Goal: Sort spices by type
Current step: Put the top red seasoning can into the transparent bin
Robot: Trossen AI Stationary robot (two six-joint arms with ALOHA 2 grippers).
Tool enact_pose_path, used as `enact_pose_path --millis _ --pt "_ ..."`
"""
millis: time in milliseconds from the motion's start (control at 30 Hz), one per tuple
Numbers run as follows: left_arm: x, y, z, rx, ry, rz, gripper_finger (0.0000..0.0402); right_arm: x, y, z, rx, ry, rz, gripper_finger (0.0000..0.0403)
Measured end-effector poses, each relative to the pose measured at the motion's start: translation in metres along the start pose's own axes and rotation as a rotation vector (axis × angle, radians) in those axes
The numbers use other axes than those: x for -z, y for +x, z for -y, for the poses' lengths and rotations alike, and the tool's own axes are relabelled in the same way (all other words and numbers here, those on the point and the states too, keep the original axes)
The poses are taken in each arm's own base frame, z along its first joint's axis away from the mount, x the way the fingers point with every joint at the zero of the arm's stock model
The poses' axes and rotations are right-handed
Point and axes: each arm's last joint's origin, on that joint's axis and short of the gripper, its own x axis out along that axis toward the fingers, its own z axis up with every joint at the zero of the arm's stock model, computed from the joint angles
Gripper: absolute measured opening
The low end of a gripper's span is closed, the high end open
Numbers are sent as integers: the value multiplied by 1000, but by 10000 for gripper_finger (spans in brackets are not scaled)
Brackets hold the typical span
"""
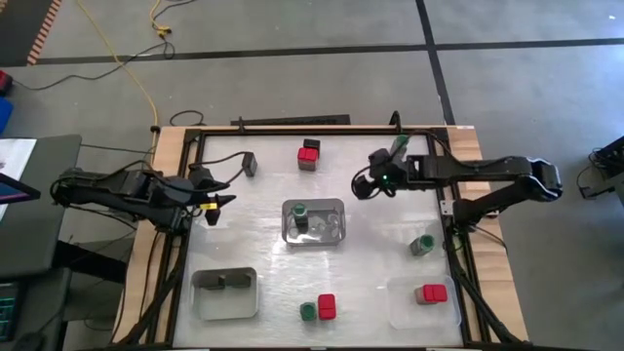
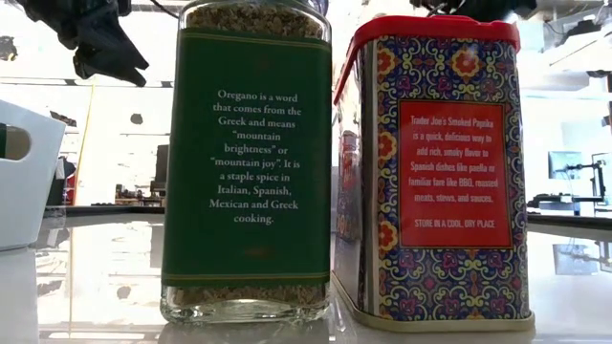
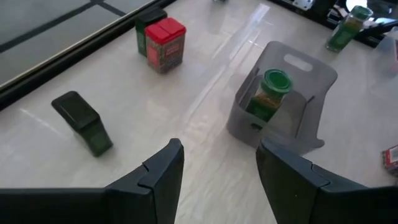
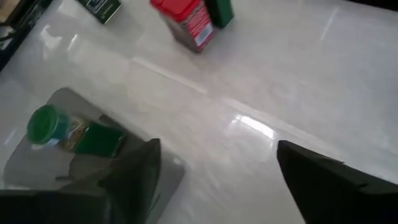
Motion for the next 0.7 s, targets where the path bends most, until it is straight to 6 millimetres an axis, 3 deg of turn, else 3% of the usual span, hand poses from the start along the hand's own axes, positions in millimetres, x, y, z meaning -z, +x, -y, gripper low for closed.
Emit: enact_pose_path --millis 133,267,400,533,700 --pt "0 0 0 -6 -2 3 192 -3 1 3 11 38 6 393" --pt "-1 0 -1 -41 -19 25 192 -9 3 6 17 53 31 390" --pt "-2 0 -3 -98 -31 59 193 -32 8 7 -63 44 157 381" --pt "-3 1 -6 -139 -76 75 193 -56 17 0 -232 -82 266 377" --pt "-4 2 -9 -165 -126 83 193 -85 32 -16 -242 -273 221 363"
